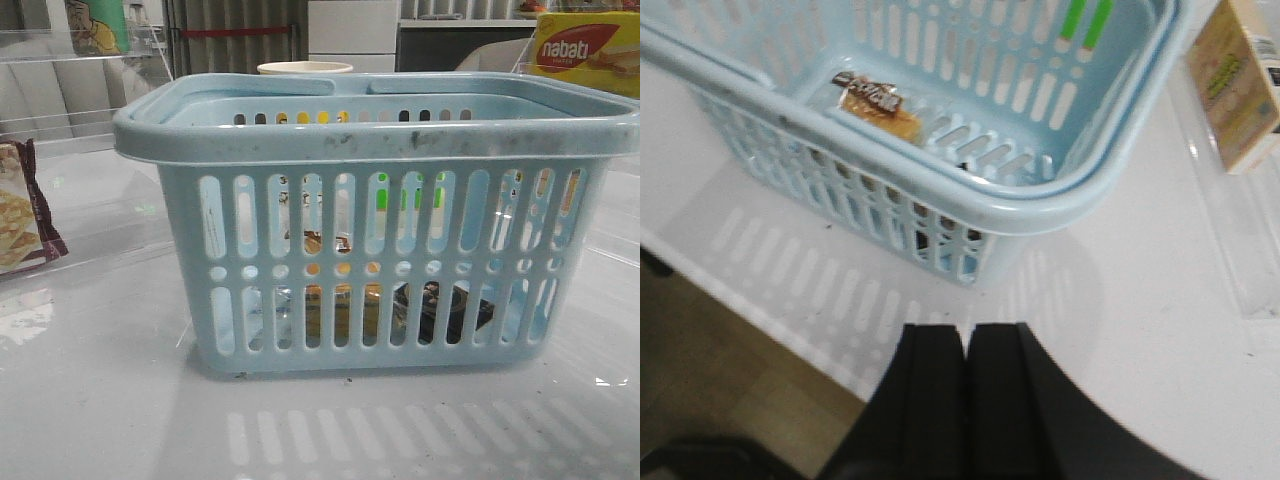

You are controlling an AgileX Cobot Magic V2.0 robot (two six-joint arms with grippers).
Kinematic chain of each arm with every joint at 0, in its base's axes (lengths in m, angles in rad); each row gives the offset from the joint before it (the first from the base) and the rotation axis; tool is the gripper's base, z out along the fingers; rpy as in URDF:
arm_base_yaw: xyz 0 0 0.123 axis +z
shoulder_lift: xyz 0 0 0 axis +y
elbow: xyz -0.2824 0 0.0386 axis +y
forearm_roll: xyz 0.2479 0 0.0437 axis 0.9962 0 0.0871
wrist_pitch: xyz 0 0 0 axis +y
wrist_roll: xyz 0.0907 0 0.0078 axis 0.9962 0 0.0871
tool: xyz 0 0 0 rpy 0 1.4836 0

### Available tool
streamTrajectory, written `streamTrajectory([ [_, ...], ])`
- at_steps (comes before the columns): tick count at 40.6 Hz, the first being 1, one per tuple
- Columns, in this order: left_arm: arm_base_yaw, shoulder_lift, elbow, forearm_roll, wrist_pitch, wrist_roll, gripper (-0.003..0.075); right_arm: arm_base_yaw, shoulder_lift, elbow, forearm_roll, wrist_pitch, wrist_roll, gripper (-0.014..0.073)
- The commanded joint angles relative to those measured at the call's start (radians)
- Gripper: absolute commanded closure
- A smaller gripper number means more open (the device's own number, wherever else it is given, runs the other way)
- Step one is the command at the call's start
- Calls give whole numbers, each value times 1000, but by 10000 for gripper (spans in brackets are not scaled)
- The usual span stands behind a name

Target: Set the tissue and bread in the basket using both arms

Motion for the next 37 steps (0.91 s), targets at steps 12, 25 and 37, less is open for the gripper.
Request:
streamTrajectory([
  [12, 0, -17, 0, -10, -89, -9, 626, -358, -353, 433, -11, -673, -5, 538],
  [25, 0, -17, 0, -10, -89, -9, 626, -436, -566, 751, -10, -895, -4, 538],
  [37, 0, -17, 0, -10, -89, -9, 626, -437, -626, 788, -9, -921, -4, 538],
])
